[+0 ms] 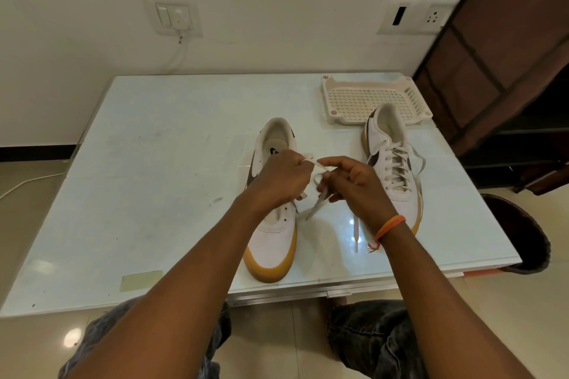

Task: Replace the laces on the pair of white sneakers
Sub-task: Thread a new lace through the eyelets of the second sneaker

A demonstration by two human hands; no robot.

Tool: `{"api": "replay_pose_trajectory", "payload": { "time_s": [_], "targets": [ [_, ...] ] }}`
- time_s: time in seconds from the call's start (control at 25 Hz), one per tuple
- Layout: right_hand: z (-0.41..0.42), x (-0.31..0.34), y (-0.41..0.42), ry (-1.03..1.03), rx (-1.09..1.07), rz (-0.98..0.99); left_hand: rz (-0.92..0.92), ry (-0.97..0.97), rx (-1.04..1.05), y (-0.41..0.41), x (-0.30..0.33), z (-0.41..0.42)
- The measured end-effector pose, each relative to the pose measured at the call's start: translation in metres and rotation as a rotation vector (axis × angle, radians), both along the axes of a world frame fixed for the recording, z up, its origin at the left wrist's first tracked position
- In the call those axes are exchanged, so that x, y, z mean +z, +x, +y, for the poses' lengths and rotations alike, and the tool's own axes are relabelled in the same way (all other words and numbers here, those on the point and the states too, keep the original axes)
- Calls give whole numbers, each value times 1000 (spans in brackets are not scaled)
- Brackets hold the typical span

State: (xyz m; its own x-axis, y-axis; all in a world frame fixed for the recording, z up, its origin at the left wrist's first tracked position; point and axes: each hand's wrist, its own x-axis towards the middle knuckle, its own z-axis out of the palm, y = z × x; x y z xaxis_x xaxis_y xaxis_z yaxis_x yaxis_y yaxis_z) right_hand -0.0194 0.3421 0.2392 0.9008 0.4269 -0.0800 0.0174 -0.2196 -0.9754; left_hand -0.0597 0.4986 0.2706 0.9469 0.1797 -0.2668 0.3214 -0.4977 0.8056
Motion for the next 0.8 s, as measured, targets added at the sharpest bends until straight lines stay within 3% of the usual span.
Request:
{"api": "replay_pose_trajectory", "payload": {
  "time_s": [0.16,0.28,0.44,0.52,0.68,0.8],
  "targets": [
    [-19,5,15,193,-365,176,-34,246,-117,-3,-13,-1],
    [-26,4,20,349,-425,381,21,78,-220,-4,-12,-11],
    [-28,9,20,558,-409,669,-112,-22,49,1,-1,-9],
    [-25,12,18,661,-376,714,-88,-73,36,1,2,-8],
    [-10,9,12,882,-331,792,141,-234,-126,-8,-3,-25],
    [0,2,7,920,-321,772,145,-376,-124,-8,-8,-28]
  ]
}}
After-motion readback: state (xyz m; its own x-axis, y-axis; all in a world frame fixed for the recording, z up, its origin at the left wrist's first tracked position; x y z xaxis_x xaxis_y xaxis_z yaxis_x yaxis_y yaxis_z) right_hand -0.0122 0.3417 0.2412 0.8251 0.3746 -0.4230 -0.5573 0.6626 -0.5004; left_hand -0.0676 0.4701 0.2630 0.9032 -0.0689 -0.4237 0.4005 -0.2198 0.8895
